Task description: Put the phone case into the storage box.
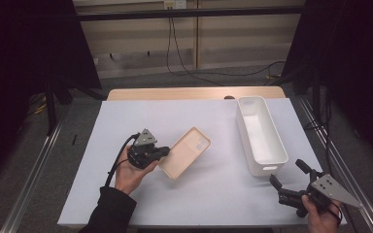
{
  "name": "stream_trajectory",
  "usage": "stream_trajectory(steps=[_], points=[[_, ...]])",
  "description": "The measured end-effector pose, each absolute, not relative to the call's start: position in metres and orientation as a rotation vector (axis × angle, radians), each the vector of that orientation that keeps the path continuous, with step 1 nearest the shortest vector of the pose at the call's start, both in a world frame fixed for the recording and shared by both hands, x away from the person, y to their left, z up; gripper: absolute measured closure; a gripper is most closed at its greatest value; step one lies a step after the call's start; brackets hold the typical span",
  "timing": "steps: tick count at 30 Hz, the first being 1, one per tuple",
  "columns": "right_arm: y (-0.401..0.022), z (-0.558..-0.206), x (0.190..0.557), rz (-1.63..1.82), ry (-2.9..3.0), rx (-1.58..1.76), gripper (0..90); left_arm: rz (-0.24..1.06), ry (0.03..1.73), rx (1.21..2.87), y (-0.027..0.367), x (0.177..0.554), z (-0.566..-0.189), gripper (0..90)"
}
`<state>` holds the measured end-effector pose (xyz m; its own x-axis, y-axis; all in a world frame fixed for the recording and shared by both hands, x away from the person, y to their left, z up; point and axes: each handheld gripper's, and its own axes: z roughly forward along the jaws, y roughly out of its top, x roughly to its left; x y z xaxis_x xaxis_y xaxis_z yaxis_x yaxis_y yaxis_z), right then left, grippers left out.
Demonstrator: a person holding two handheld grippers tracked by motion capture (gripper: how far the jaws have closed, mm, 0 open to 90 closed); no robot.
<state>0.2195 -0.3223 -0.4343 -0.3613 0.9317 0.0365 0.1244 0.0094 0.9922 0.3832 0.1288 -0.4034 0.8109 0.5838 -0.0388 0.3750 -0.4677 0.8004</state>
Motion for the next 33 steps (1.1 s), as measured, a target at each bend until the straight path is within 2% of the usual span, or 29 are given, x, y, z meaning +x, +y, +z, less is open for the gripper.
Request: stream_trajectory(steps=[9, 33], points=[[-0.321, -0.435, 0.220, 1.431, 1.580, 1.117, 0.0, 0.371, 0.707, 2.028, 0.131, 0.378, -0.401, 87.7], [-0.320, -0.429, 0.221, 1.461, 1.559, 1.141, 0.0, 0.456, 0.693, 1.900, 0.122, 0.362, -0.392, 87.7]])
